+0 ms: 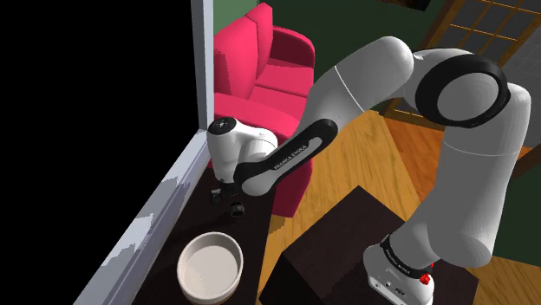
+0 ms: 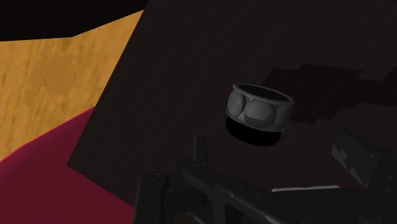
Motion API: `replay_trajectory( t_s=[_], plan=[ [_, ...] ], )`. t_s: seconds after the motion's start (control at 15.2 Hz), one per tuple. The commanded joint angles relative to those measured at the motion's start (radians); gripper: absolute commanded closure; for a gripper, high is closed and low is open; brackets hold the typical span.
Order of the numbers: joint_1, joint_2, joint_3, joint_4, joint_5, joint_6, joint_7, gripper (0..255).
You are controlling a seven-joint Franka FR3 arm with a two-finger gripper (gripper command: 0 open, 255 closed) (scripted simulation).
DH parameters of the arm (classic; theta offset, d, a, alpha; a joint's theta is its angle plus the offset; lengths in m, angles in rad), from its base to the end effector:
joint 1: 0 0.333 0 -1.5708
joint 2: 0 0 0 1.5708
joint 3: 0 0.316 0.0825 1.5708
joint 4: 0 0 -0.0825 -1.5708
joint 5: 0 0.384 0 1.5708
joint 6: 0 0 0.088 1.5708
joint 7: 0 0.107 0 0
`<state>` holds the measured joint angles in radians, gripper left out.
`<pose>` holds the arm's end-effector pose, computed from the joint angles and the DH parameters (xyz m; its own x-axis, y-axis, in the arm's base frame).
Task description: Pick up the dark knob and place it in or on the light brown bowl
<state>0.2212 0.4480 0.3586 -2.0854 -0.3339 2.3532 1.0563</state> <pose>0.4790 0.3087 0.2085 0.9693 -0.2445 -0.0272 -0.2381 -0.9602 0.1458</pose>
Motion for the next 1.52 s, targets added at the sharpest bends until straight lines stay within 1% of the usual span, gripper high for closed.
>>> replay_trajectory(
  t_s=[0.0, 0.13, 0.66, 0.73, 1.32, 1.45],
  plan=[
    [0.004, 0.019, -0.008, -0.002, -0.012, 0.020, 0.009, 0],
    [0.009, 0.044, -0.019, -0.005, -0.029, 0.046, 0.019, 0],
    [0.009, 0.044, -0.019, -0.005, -0.028, 0.046, 0.019, 0],
    [0.009, 0.044, -0.019, -0.005, -0.028, 0.046, 0.019, 255],
    [0.010, 0.044, -0.019, -0.005, -0.029, 0.047, 0.019, 255],
    [0.003, 0.021, -0.010, -0.008, -0.016, 0.028, 0.010, 255]
  ],
)
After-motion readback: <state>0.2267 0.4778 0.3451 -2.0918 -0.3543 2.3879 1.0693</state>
